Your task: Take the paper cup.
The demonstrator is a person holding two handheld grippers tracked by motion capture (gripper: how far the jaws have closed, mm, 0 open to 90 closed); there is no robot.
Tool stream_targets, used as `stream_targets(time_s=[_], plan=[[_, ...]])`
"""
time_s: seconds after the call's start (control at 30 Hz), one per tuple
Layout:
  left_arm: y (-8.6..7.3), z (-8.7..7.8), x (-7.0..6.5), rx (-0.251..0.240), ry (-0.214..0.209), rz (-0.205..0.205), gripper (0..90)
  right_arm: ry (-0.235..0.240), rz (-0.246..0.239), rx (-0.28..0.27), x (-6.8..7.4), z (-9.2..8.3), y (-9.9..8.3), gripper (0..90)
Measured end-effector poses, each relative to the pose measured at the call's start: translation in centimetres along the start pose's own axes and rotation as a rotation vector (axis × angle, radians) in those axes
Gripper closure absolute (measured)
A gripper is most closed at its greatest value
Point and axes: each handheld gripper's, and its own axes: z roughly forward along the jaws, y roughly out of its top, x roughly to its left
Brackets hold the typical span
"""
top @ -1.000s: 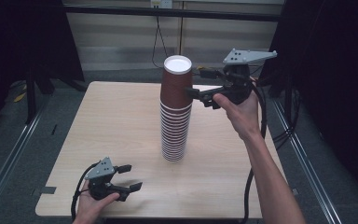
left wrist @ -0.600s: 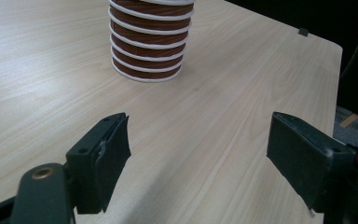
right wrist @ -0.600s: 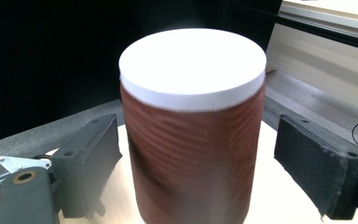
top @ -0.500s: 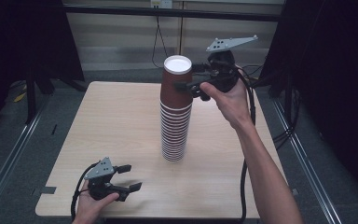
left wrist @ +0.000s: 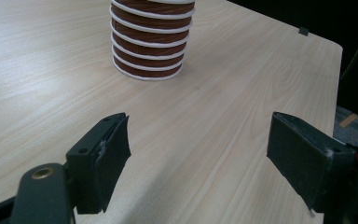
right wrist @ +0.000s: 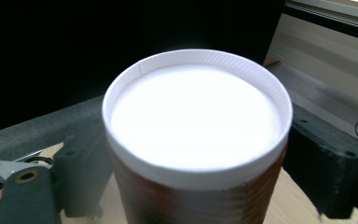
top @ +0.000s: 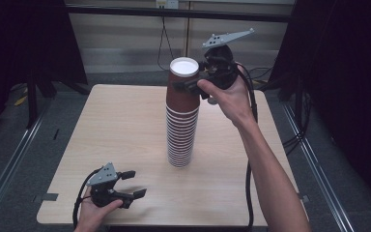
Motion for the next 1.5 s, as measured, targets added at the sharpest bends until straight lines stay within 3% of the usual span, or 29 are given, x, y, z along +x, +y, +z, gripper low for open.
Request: stream_targets(time_s=[0.3,0.57,1.03,1.5], plan=[[0.0,0.0,0.1,0.001,0.002,-0.002,20.6,0.0,-0.015,0.013,0.2,0.1,0.3,21.2],[0.0,0.1,0.1,0.004,-0.001,-0.001,20.6,0.0,-0.027,-0.025,0.3,-0.3,0.7,21.6],[-0.1,0.0,0.1,0.008,0.011,-0.005,20.6,0.001,-0.007,-0.114,0.5,-1.6,1.4,22.3],[-0.1,0.1,0.1,0.008,0.011,-0.007,20.7,0.015,0.019,-0.271,0.7,-3.8,1.6,22.6]])
